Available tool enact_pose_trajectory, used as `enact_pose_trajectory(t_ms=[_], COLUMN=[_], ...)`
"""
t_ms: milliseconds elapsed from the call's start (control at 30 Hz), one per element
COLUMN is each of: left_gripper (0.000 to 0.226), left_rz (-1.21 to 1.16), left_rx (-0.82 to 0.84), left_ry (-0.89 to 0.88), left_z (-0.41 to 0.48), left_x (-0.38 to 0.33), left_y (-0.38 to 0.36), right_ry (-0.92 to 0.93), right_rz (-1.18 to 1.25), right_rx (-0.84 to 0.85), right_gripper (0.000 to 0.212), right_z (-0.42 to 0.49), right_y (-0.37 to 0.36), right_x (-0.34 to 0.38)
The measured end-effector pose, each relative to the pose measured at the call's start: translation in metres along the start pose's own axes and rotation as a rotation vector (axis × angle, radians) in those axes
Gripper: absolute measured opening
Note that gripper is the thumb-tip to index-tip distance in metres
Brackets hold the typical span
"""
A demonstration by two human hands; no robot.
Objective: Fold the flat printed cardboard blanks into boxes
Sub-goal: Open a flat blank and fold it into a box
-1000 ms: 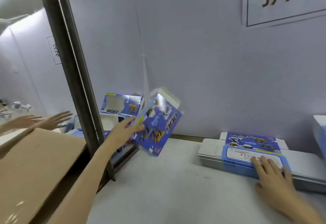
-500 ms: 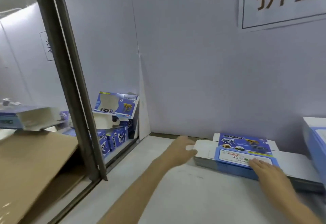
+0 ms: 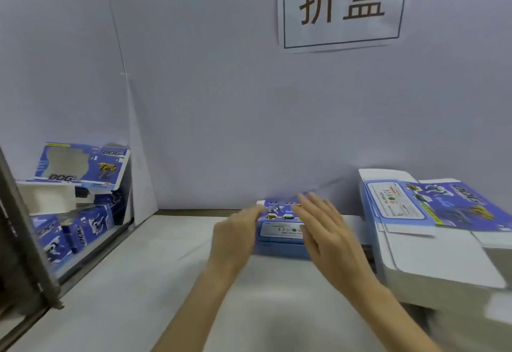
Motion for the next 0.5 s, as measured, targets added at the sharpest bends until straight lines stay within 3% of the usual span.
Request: enact_pose_trajectory(t_ms=[100,167,233,300,400,500], left_gripper=[0.015,0.012,0.013,0.015,0.019,0.019], left_rz=[-0.239,-0.584,-0.888,-1.131,-1.229,-1.237], left_rx=[-0.371,-0.435,-0.357,-0.234,-0.131,-0.098], left_ry=[0.291,0.449,0.546,0.58,0.578,0.566], left_z=[0.02,0.025,0.022,0.013,-0.001,-0.002], left_x=[0.018,0.021,0.013,-0.005,-0.02,-0.023], left_y=[0.058,0.075,0.073,0.066,0.054,0.049], right_ry=[-0.221,-0.482,-0.705,-0.839,-0.835,-0.868], right_rz=[0.184,0.304,0.467,0.719,0.769,0.753], right_rx=[-0.224,-0.288,-0.195,-0.095,-0.069,-0.059], right_gripper=[0.048,0.052,0.055,0.043,0.014,0.01], right_z=[0.014,0.018,0.016,0.009,0.001,-0.005], right_y=[0.041,0.062,0.065,0.062,0.061,0.06], right_x=[0.004,0.001,-0.004,-0.005,-0.013,-0.022])
Point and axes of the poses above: each hand's wrist, its own z-axis towards the middle knuckle, its own y-axis out of the back of the hand, x = y × z, the point moved 4 cm from there along z, towards the middle knuckle, and after that the axes turned 2 degrees about -y, right-handed, at the moved point
